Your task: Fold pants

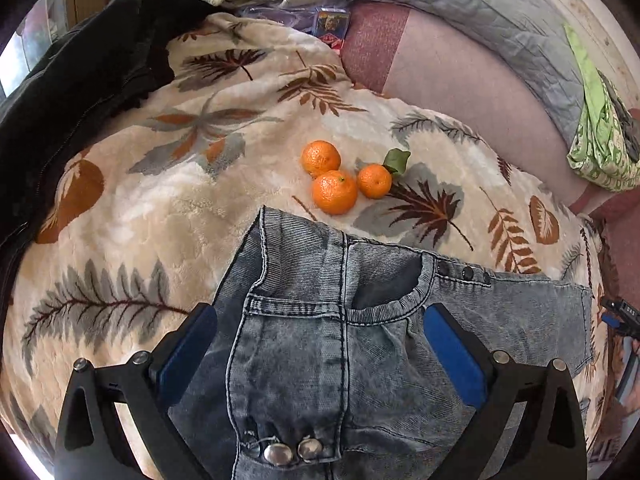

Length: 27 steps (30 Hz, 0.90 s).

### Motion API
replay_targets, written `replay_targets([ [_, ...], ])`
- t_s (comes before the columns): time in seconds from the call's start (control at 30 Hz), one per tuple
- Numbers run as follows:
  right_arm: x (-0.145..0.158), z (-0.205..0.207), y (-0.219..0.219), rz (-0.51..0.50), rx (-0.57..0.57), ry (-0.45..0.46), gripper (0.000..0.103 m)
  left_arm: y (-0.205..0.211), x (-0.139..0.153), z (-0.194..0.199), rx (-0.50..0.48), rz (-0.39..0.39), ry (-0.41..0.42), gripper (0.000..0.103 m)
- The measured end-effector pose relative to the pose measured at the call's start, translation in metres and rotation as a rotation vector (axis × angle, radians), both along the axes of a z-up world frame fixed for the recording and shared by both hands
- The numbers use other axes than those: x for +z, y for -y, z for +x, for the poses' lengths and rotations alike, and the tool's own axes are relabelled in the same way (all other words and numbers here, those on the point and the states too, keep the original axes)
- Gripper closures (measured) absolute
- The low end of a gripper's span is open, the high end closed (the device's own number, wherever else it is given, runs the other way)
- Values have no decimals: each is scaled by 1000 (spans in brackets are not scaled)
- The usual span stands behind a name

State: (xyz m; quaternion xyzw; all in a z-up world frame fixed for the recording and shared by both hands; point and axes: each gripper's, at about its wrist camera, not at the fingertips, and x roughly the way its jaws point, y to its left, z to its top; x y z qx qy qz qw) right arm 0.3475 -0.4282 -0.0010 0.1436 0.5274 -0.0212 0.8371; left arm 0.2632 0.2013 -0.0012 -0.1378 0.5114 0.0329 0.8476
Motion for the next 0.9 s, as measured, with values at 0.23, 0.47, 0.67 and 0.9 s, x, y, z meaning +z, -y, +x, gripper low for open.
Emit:
replay_targets([
  [0.23,-28,37,-5,-43,0,-28,40,0,-17,29,6,-47,-3,2],
  [0.47,-36,44,-9,-62,-12,-3,40,-9,-26,44,40,-75,6,18],
  [0.67,-32,42,-12,-61,8,10,47,-12,-26,46,50,-73,9,53],
  [0.9,-35,44,-12,-68,4,15,47,-15,-39,55,26,-6,-31,64],
])
